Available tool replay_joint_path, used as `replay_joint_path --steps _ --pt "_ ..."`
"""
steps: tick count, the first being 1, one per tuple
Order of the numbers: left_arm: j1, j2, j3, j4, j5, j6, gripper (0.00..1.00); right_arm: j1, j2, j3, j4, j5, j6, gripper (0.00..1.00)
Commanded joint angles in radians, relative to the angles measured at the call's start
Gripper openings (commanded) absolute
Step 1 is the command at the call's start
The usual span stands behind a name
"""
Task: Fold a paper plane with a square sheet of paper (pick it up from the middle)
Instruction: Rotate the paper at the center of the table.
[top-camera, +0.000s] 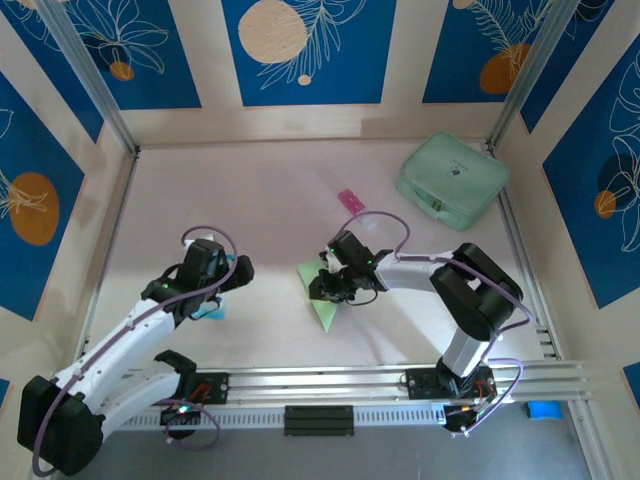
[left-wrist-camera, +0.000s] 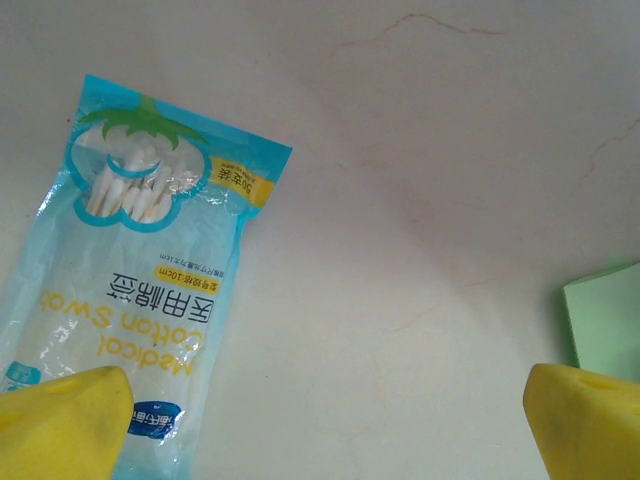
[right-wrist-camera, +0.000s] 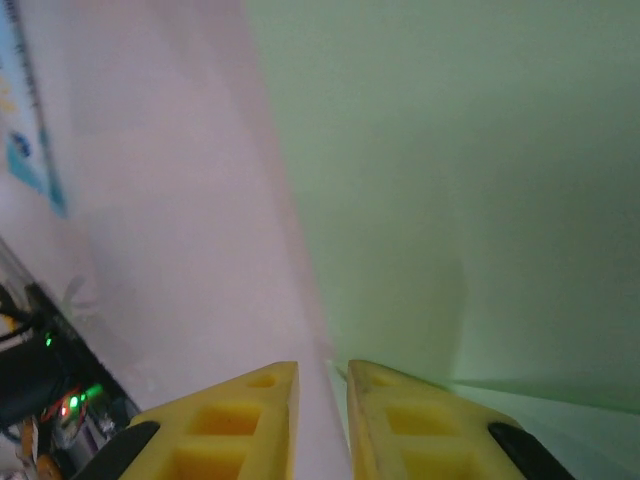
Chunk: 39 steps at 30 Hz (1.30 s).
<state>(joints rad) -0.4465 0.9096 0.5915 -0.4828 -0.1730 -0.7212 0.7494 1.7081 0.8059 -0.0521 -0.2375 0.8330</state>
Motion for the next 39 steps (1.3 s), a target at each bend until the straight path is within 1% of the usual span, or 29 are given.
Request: replay_joint_path --steps 1,5,9,11,12,13,14,15,16,17,19,20,21,23,25,27,30,32,34,36,38,39 --pt "0.021 0.012 0.010 -0.001 0.075 -0.019 1.00 -0.001 0.002 -0.026 -0.005 0.069 0.104 0.21" --pt "0.026 0.014 -0.011 0.030 0.100 -0.010 1.00 0.006 -0.010 -0.092 0.066 0.147 0.275 0.21" --pt "0.029 0.019 -0.008 0.029 0.112 0.013 1.00 0.032 -0.027 -0.121 0.050 0.253 0.420 0.21" --pt "0.028 0.020 -0.008 0.031 0.126 0.029 1.00 0.043 -0.046 -0.164 0.106 0.294 0.512 0.23" --pt "0.030 0.021 -0.011 0.048 0.167 0.061 1.00 0.044 -0.052 -0.197 0.157 0.300 0.567 0.24" --pt "0.031 0.034 -0.013 0.078 0.236 0.086 1.00 0.044 -0.057 -0.222 0.203 0.307 0.621 0.25" --pt "0.031 0.055 -0.011 0.096 0.284 0.093 1.00 0.045 -0.059 -0.238 0.248 0.311 0.664 0.26" --pt "0.031 0.087 -0.002 0.111 0.342 0.097 0.96 0.048 -0.058 -0.253 0.307 0.309 0.701 0.26" --pt "0.031 0.120 0.004 0.131 0.394 0.100 0.90 0.054 -0.056 -0.261 0.369 0.306 0.734 0.26" --pt "0.031 0.147 0.010 0.146 0.432 0.103 0.87 0.062 -0.055 -0.263 0.421 0.305 0.752 0.27" --pt "0.031 0.190 0.019 0.180 0.496 0.101 0.85 0.063 -0.053 -0.246 0.497 0.261 0.736 0.29" --pt "0.031 0.200 0.022 0.193 0.513 0.101 0.85 0.057 -0.054 -0.228 0.503 0.232 0.705 0.29" --pt "0.031 0.209 0.025 0.201 0.531 0.103 0.85 0.053 -0.061 -0.206 0.477 0.208 0.661 0.30" --pt "0.031 0.219 0.034 0.207 0.543 0.104 0.85 0.054 -0.090 -0.189 0.402 0.230 0.605 0.30" --pt "0.031 0.228 0.044 0.209 0.562 0.111 0.84 0.040 -0.128 -0.207 0.384 0.238 0.569 0.34" --pt "0.031 0.244 0.053 0.217 0.591 0.111 0.81 0.008 -0.156 -0.221 0.354 0.211 0.535 0.35" --pt "0.026 0.281 0.053 0.273 0.646 0.072 0.71 -0.042 -0.194 -0.214 0.252 0.167 0.453 0.34" --pt "0.019 0.317 0.055 0.315 0.671 0.035 0.60 -0.062 -0.213 -0.189 0.174 0.149 0.368 0.34" --pt "0.000 0.365 0.073 0.362 0.700 0.008 0.50 -0.076 -0.207 -0.136 0.049 0.142 0.284 0.33" --pt "-0.032 0.415 0.103 0.389 0.707 0.000 0.42 -0.090 -0.196 -0.101 -0.028 0.143 0.228 0.27" --pt "-0.064 0.477 0.147 0.394 0.708 -0.001 0.35 -0.108 -0.196 -0.106 -0.034 0.132 0.212 0.23" --pt "-0.080 0.508 0.170 0.400 0.711 -0.004 0.33 -0.122 -0.199 -0.118 -0.021 0.123 0.213 0.18"
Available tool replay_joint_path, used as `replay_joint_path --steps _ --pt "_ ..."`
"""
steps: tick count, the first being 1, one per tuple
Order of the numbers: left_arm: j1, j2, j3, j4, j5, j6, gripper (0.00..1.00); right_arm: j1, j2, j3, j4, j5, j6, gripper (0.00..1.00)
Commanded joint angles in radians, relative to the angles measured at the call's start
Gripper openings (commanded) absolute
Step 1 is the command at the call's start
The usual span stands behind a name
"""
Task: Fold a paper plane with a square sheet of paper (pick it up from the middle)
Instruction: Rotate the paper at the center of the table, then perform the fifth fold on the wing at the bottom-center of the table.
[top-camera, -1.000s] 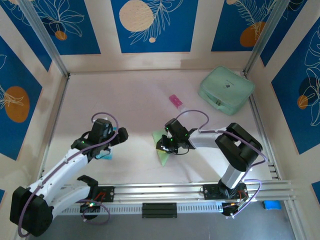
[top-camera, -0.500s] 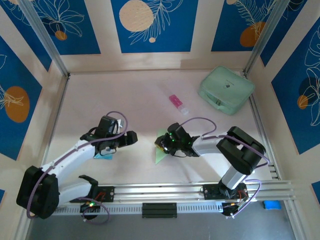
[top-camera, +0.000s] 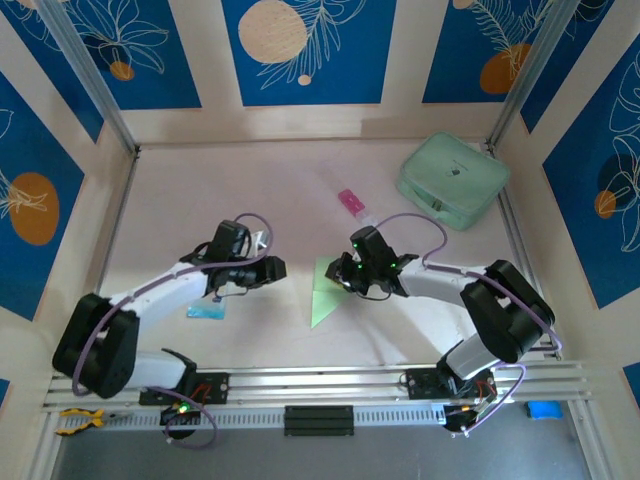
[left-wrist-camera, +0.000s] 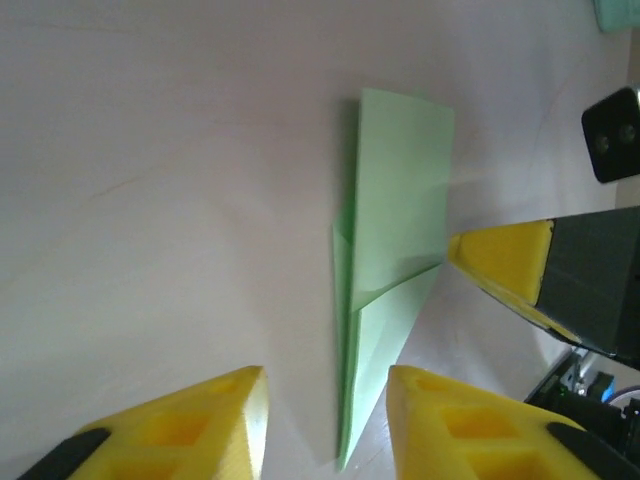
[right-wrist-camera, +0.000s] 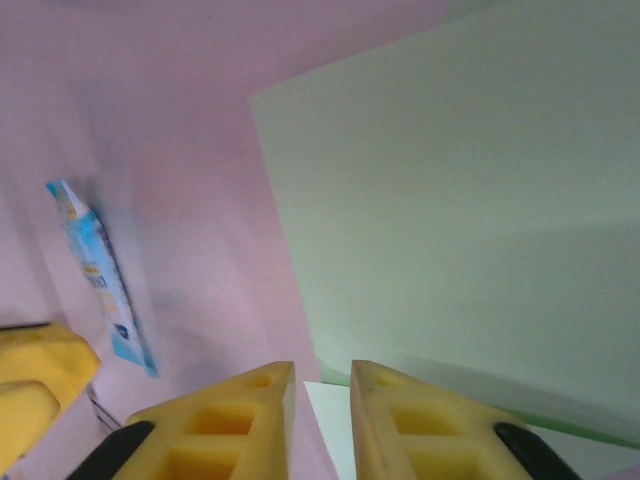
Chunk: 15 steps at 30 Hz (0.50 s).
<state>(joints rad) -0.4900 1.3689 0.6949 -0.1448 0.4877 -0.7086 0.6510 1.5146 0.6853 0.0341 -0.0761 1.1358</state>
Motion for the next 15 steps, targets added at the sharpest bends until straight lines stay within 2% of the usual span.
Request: replay_joint_path --steps 1,4,9,15 --pt "-0.051 0.082 0.091 0.068 0.052 -0.021 0.31 -0.037 -0.010 -0.014 -0.087 -0.050 -0.090 0.15" --pt "-0.092 0.175 0.166 0.079 0.052 -0.044 0.27 -0.075 -0.020 -0.046 -0.061 -0.086 -0.092 0.11" --pt "-0.133 0.325 0.281 0.083 0.028 -0.052 0.22 -0.116 -0.057 -0.082 -0.054 -0.103 -0.119 0.10" --pt "-0.146 0.433 0.354 0.097 0.045 -0.066 0.21 -0.170 -0.105 -0.135 -0.044 -0.135 -0.130 0.11"
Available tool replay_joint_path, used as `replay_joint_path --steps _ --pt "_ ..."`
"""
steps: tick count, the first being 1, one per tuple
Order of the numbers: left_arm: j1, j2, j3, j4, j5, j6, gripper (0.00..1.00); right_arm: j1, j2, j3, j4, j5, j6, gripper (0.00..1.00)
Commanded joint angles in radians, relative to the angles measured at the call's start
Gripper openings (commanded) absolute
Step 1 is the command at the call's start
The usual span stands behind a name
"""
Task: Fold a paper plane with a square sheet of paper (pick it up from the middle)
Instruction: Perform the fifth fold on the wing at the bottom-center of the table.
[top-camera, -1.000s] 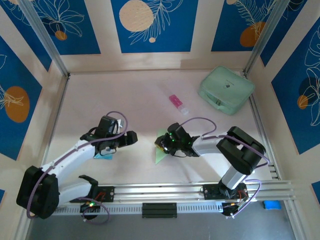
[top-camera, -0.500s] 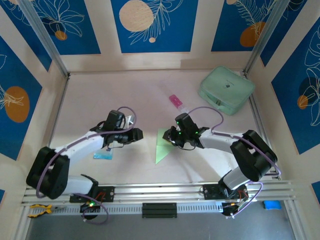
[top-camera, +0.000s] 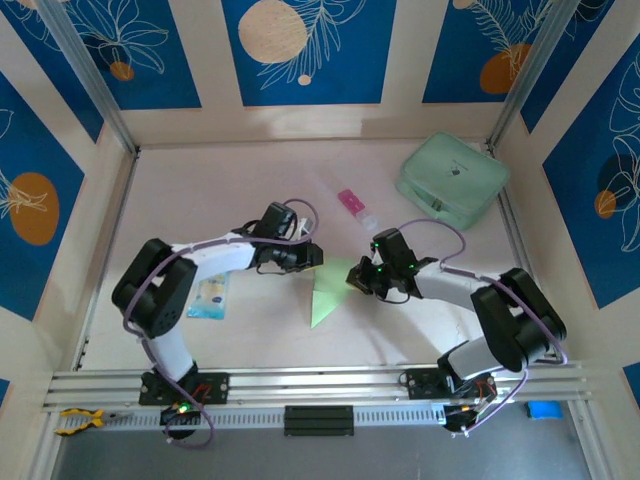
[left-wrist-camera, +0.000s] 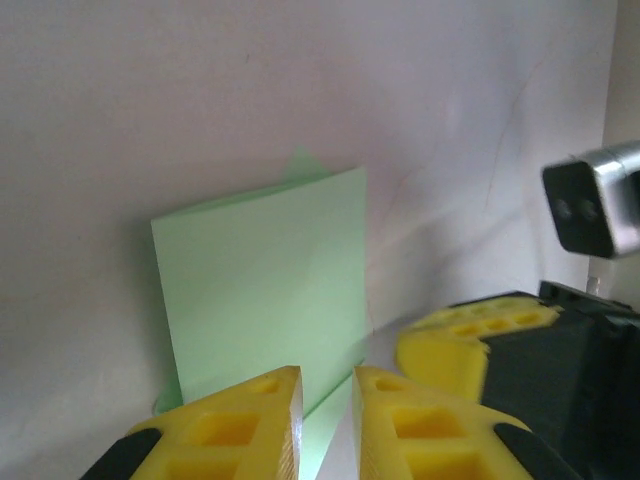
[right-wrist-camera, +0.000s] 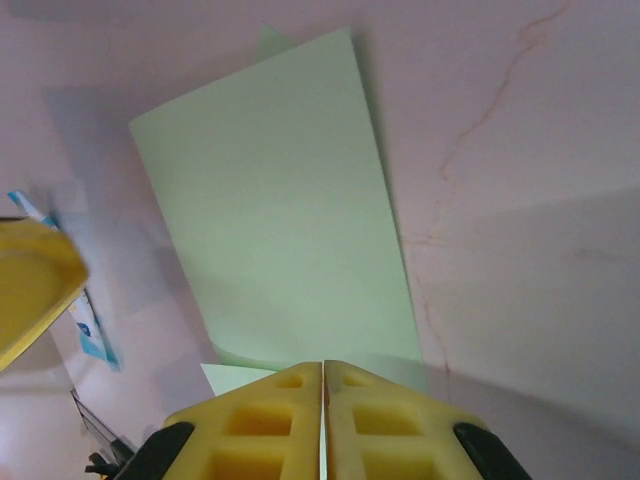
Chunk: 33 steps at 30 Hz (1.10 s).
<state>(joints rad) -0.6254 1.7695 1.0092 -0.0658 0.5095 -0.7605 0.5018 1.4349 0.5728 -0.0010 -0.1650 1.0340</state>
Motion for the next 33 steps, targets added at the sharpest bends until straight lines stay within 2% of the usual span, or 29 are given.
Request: replay_joint_path --steps 1,8,15,20,27,33 --pt "-0.014 0.048 0.052 0.018 0.029 -0.014 0.21 -0.027 -0.030 -0.030 -0.005 -0.055 -0.032 0.12" --pt "-0.018 0.137 0.075 -0.020 -0.004 0.007 0.17 -0.048 -0.048 -0.043 -0.019 -0.079 -0.031 0.16" --pt "-0.016 0.151 -0.018 0.001 -0.045 0.034 0.15 -0.047 -0.055 -0.068 -0.036 -0.082 -0.015 0.30" --pt "-0.013 0.148 -0.075 0.040 -0.041 0.020 0.15 -0.044 -0.037 -0.064 -0.028 -0.105 -0.005 0.37" --pt "-0.004 0.146 -0.123 0.111 -0.017 -0.009 0.15 -0.030 0.013 -0.050 -0.005 -0.139 -0.003 0.39" --pt "0.001 0.140 -0.128 0.106 -0.021 -0.005 0.15 -0.023 0.050 -0.056 0.076 -0.182 0.013 0.37"
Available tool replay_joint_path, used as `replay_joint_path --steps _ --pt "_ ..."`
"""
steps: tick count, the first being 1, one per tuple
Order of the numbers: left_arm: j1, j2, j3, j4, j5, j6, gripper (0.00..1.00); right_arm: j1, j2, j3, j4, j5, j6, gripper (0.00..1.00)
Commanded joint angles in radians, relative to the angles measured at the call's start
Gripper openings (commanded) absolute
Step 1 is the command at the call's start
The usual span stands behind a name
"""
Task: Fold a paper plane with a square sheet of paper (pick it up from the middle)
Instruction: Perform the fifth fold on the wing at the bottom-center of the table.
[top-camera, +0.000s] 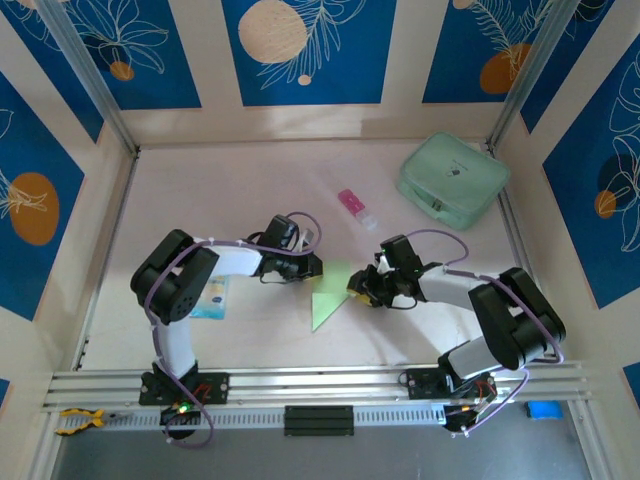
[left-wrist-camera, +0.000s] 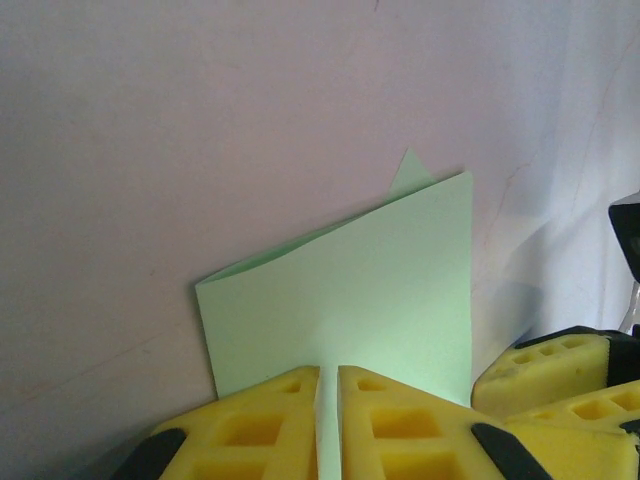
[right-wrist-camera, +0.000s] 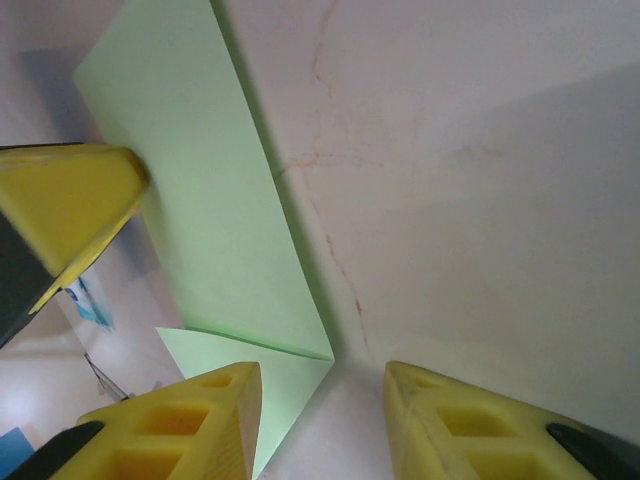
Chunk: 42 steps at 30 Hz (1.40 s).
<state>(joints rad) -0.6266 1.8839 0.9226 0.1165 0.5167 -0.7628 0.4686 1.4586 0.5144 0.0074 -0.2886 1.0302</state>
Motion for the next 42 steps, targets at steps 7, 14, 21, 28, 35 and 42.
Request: replay_joint_path --steps 7,14,21,28,35,42 --pt "0.003 0.026 -0.026 -0.091 -0.018 0.007 0.14 -0.003 0.036 -0.017 0.161 -0.096 0.043 0.36" --pt "0.006 0.030 -0.010 -0.096 -0.011 0.016 0.13 -0.037 0.013 -0.031 0.200 -0.143 0.004 0.37" --pt "0.008 0.034 -0.018 -0.059 0.013 -0.001 0.13 -0.070 0.068 -0.022 0.273 -0.245 -0.037 0.38" --pt "0.010 0.015 -0.019 -0.070 0.016 0.005 0.13 -0.081 0.119 -0.004 0.319 -0.277 -0.050 0.38" --pt "0.012 0.006 -0.034 -0.050 0.020 -0.003 0.13 -0.089 0.181 0.041 0.307 -0.321 -0.094 0.38" --pt "0.014 -0.015 -0.033 -0.089 0.016 0.023 0.13 -0.116 0.231 0.075 0.298 -0.344 -0.122 0.35"
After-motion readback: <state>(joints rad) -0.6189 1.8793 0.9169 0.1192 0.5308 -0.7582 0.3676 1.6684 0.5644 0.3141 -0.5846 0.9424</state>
